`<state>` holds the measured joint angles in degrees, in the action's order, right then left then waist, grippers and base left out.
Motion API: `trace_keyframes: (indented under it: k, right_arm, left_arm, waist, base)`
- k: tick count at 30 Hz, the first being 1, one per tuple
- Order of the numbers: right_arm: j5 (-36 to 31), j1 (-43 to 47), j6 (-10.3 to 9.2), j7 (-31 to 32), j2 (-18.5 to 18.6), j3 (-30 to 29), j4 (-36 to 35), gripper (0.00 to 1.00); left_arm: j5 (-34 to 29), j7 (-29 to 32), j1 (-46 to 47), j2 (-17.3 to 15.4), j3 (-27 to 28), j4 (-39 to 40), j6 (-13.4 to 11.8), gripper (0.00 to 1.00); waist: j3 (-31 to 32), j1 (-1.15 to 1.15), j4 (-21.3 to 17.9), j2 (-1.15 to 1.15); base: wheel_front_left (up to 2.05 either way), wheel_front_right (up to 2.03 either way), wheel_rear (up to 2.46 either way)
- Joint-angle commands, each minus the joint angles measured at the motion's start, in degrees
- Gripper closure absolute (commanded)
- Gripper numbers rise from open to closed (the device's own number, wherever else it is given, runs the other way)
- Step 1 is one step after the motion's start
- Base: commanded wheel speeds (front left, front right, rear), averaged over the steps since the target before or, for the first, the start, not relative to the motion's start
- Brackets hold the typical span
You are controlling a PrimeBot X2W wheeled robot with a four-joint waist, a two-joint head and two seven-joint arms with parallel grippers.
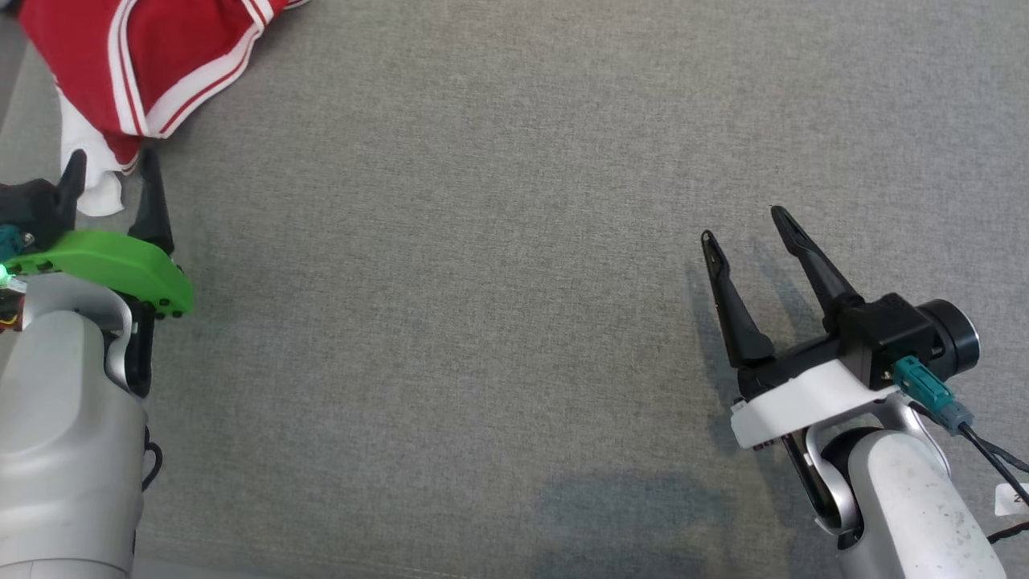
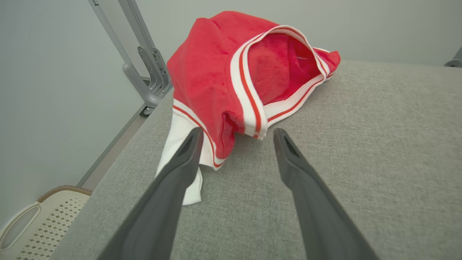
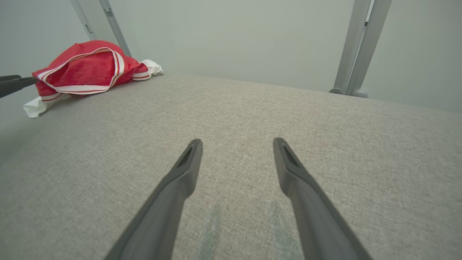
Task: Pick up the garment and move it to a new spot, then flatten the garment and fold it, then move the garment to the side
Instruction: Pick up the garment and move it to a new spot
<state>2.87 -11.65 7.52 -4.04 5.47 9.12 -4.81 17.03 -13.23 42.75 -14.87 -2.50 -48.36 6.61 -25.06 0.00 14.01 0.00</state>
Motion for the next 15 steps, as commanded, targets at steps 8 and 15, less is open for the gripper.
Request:
trace_keyframes:
  k: [8,15]
  right_arm:
    - [-0.01,-0.89,-0.06,0.17,0.26,-0.32,-1.95,0.0]
    - [0.4,-1.23,-0.06,-1.05,-0.42,-0.83,-0.9,0.0]
  left_arm:
    - [0.4,-1.5,6.71,-1.92,1.12,-7.82,-1.11,0.0]
    - [-0.17,-1.96,8.63,-3.29,1.41,-8.08,-1.2,1.0]
  waist:
    - [-4.69,0.0,-3.71,0.0]
    - [-3.99,0.0,-3.85,0.0]
  base:
    - [0.0,0.0,0.0]
    - [0.0,0.0,0.0]
